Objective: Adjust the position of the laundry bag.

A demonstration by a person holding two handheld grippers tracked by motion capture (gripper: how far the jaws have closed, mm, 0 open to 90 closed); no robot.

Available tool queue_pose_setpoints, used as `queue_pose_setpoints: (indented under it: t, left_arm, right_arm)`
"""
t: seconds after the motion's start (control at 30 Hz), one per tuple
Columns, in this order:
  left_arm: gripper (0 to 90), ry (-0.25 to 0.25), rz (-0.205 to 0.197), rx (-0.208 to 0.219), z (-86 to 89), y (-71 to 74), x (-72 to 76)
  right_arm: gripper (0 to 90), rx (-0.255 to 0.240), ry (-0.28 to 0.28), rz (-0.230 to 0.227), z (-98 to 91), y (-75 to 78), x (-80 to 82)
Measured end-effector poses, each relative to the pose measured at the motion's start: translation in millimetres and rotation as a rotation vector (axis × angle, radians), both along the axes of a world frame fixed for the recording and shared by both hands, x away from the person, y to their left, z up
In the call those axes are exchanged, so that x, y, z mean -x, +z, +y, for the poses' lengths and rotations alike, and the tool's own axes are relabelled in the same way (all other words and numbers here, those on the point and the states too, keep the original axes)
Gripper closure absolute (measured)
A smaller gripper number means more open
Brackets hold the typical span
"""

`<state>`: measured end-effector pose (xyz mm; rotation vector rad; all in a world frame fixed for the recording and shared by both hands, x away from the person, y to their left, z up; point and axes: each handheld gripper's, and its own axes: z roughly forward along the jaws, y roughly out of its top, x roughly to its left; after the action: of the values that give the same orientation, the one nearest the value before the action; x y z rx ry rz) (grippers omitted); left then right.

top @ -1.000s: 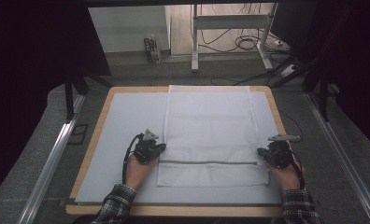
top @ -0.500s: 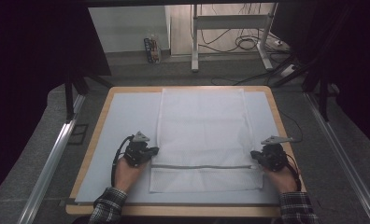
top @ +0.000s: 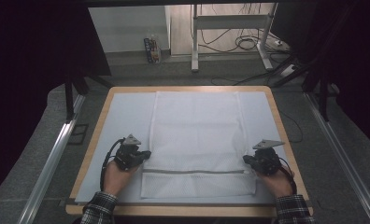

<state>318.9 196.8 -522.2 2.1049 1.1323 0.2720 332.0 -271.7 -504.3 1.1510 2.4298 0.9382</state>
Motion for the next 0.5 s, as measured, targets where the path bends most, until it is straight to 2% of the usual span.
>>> queue_pose_setpoints:
  t: [0.27, 0.5]
  left_arm:
    - [87.9, 0.007, 0.013, 0.010, 9.0, -1.6, 12.0]
    - [87.5, 0.008, 0.035, 0.002, 15.1, -6.1, 24.0]
  right_arm:
    - [87.3, -0.004, 0.028, 0.000, 5.1, 1.1, 11.2]
    - [87.3, 0.023, 0.057, -0.002, 14.7, 1.0, 18.3]
